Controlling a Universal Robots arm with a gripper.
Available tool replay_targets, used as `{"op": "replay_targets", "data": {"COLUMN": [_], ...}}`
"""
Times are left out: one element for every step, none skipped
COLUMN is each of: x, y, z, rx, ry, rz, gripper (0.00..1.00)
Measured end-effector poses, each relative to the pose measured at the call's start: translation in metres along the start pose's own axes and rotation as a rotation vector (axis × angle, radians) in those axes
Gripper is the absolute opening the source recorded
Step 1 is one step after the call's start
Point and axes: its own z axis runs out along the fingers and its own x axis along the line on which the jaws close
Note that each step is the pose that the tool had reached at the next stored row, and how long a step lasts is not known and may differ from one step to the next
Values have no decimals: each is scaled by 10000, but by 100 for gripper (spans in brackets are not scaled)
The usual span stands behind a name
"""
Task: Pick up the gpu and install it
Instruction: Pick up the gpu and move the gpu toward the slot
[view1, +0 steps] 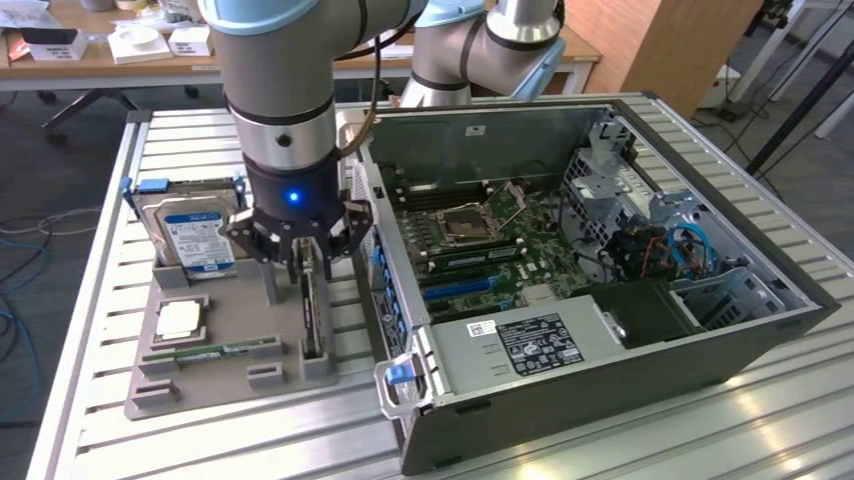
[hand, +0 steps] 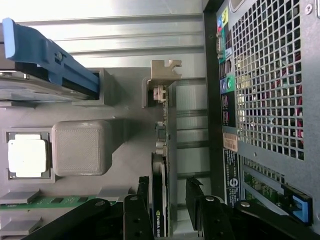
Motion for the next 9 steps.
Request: {"op": "replay_targets", "data": {"x": [0, 0, 0, 0, 0, 0, 0, 0, 0], "y": [-1, -1, -2, -2, -2, -3, -3, -3, -3], "z": [6, 12, 16, 21, 24, 27, 31, 36, 40], "rx": [0, 0, 0, 0, 1, 1, 0, -2, -1], "ry": [0, 0, 0, 0, 1, 1, 0, -2, -1], "rz": [-1, -1, -1, -1, -1, -1, -1, -2, -1], "gripper": [43, 43, 43, 43, 43, 43, 43, 43, 43]}}
